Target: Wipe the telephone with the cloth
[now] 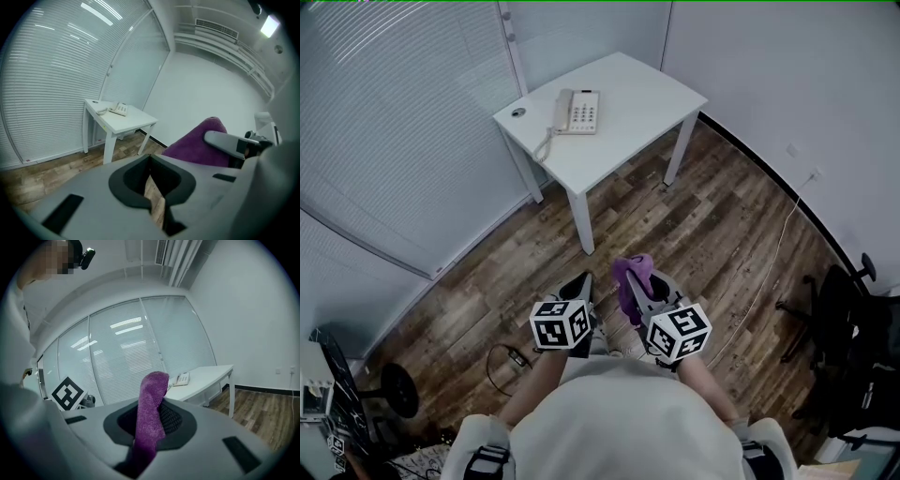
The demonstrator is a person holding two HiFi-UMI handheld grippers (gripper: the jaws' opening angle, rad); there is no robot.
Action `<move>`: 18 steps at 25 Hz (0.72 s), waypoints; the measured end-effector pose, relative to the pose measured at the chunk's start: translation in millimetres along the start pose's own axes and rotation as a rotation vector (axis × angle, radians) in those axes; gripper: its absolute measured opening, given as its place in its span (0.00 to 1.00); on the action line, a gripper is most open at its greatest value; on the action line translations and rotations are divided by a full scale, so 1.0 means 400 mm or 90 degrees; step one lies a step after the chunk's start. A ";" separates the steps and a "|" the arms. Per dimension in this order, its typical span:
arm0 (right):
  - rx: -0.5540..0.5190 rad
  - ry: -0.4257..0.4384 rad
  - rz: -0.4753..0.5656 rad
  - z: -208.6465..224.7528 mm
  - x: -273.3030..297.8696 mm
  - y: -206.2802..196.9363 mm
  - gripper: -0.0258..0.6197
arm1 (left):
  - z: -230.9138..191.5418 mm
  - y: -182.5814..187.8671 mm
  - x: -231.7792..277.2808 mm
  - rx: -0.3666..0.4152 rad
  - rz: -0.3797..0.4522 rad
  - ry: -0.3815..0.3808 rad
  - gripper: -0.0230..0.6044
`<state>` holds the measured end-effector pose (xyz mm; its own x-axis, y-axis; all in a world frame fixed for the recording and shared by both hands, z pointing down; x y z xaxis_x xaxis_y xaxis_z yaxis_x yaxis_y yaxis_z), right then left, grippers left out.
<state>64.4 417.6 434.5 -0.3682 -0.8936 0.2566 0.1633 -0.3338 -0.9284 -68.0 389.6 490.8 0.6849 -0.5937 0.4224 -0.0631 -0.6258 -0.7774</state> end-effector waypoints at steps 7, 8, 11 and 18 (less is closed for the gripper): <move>-0.002 -0.005 0.004 0.044 0.120 0.047 0.13 | -0.065 0.085 0.088 0.001 -0.001 -0.009 0.07; -0.003 -0.005 0.003 0.049 0.141 0.053 0.13 | -0.078 0.094 0.100 0.000 -0.002 -0.008 0.07; -0.006 -0.005 0.003 0.064 0.204 0.075 0.13 | -0.115 0.128 0.134 -0.006 -0.005 -0.006 0.07; -0.010 -0.005 -0.005 0.082 0.342 0.137 0.13 | -0.202 0.245 0.196 -0.007 -0.003 -0.005 0.07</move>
<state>53.0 267.3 427.4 -0.3615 -0.8937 0.2656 0.1463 -0.3357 -0.9305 -79.3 240.9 485.5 0.6909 -0.5869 0.4221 -0.0677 -0.6338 -0.7705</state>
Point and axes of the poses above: the fingertips, and each gripper's own axes: x forward along the fingers, z to its right, y out of its top, the point moved 4 cm from there along -x, backward along the fingers, and after that the axes turned 9 degrees about -y, right-handed, at the moved point
